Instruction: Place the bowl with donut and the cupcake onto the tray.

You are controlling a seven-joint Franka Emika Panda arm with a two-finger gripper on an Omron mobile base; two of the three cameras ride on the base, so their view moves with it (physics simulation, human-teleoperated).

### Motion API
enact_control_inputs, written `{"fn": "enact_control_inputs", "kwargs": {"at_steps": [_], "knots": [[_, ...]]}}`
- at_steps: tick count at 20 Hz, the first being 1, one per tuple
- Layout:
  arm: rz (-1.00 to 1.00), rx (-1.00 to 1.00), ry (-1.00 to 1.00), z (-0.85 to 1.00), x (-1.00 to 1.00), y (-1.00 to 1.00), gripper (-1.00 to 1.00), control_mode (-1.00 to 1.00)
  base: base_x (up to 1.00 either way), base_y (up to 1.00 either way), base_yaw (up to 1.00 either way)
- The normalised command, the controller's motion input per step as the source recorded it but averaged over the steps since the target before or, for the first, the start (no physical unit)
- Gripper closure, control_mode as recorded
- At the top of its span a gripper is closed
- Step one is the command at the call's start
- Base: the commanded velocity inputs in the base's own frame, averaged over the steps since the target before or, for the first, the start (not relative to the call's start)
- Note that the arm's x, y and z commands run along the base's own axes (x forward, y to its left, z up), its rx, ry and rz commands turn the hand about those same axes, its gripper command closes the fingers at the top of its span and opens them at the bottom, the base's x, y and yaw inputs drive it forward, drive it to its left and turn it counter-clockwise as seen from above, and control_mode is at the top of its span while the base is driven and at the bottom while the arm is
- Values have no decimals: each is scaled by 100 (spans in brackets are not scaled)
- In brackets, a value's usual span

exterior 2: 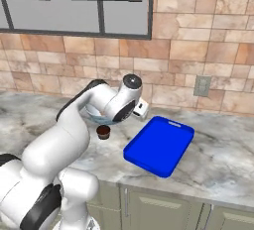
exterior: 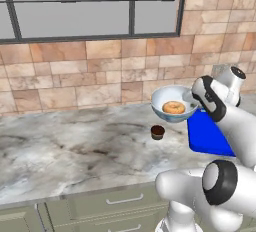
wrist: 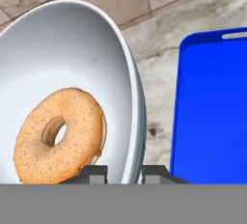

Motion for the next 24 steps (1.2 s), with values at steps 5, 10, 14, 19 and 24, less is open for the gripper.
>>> {"fn": "enact_control_inputs", "kwargs": {"at_steps": [5, 10, 14, 19, 24], "knots": [[-8, 9, -4, -16, 7, -100, 100, -100, 0, 0, 0], [-3, 12, -5, -35, 14, -100, 100, -100, 0, 0, 0], [0, 10, -4, -24, 25, -93, 100, -100, 0, 0, 0], [0, 8, -3, -15, 30, -85, 100, -100, 0, 0, 0], [0, 3, -1, -4, 11, -40, 100, -100, 0, 0, 0]]}}
